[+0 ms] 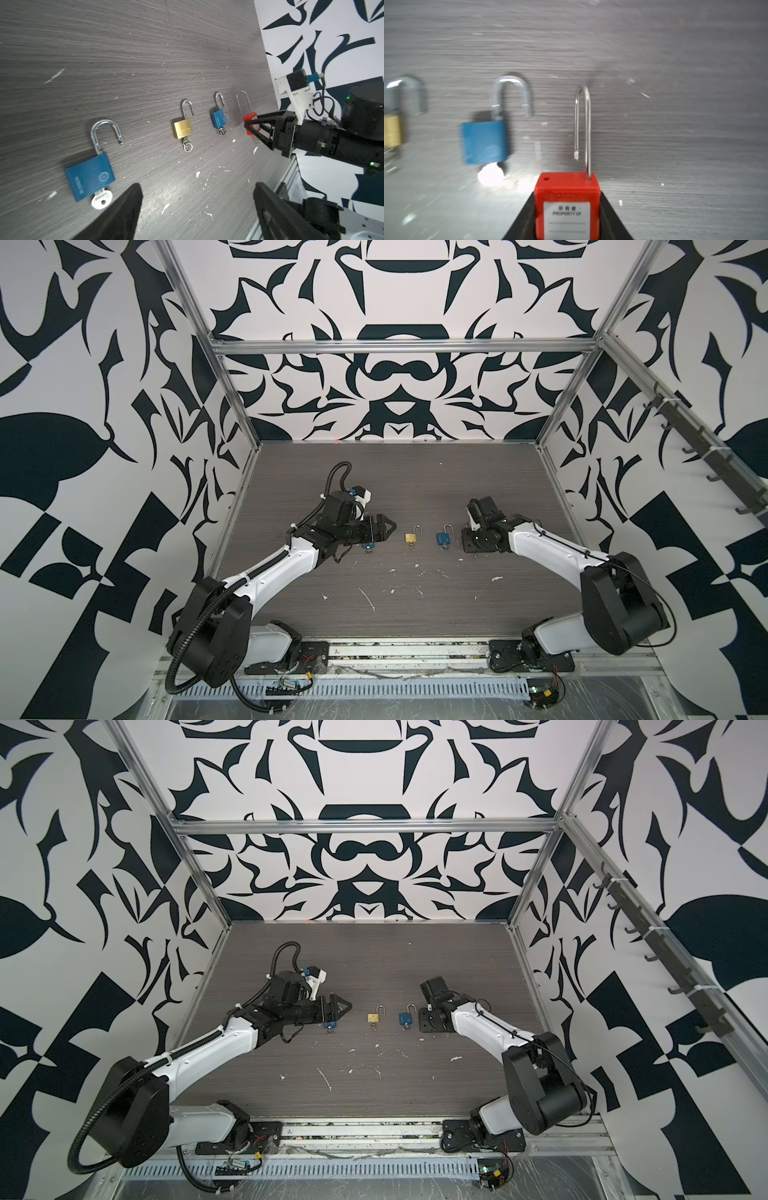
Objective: Lock with the key
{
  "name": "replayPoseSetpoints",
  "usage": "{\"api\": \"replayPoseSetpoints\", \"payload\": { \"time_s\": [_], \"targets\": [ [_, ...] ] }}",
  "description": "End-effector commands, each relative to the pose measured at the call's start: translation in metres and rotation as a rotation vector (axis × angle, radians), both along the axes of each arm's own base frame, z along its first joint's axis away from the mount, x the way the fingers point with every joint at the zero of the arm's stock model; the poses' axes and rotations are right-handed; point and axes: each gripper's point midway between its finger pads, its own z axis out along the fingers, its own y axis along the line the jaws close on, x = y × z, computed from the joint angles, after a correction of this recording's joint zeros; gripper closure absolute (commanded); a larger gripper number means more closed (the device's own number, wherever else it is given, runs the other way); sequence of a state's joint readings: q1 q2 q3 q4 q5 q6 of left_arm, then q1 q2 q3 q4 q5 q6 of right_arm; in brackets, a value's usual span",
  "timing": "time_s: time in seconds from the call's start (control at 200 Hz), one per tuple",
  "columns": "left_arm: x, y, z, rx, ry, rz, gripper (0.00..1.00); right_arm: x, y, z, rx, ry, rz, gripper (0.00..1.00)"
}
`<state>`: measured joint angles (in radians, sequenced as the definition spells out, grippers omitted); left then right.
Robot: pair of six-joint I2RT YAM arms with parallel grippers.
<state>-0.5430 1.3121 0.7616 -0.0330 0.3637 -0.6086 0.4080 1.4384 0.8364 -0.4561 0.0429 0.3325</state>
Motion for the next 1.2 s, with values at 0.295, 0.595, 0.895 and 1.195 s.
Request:
{"api": "replayPoseSetpoints", "payload": {
  "time_s": [0.295,0.595,0.895,1.195],
  "targets": [
    [-0.033,-0.043,0.05,-0.241,0.021,-0.297,0.11,-0.028,0.128,0.105,0.172,-0.27,0.591,1.0],
    [-0.045,-0.042,0.03,-0.238,0.068,-0.272,0.19,-0.041,0.154,0.14,0.172,-0.394,0.765,1.0],
    [-0.053,-0.06,0.028,-0.252,0.092,-0.306,0.28,-0.043,0.172,0.145,0.169,-0.405,0.81,1.0],
    [-0.054,-0.064,0.021,-0.265,0.12,-0.314,0.36,-0.052,0.179,0.145,0.131,-0.41,0.854,1.0]
  ]
}}
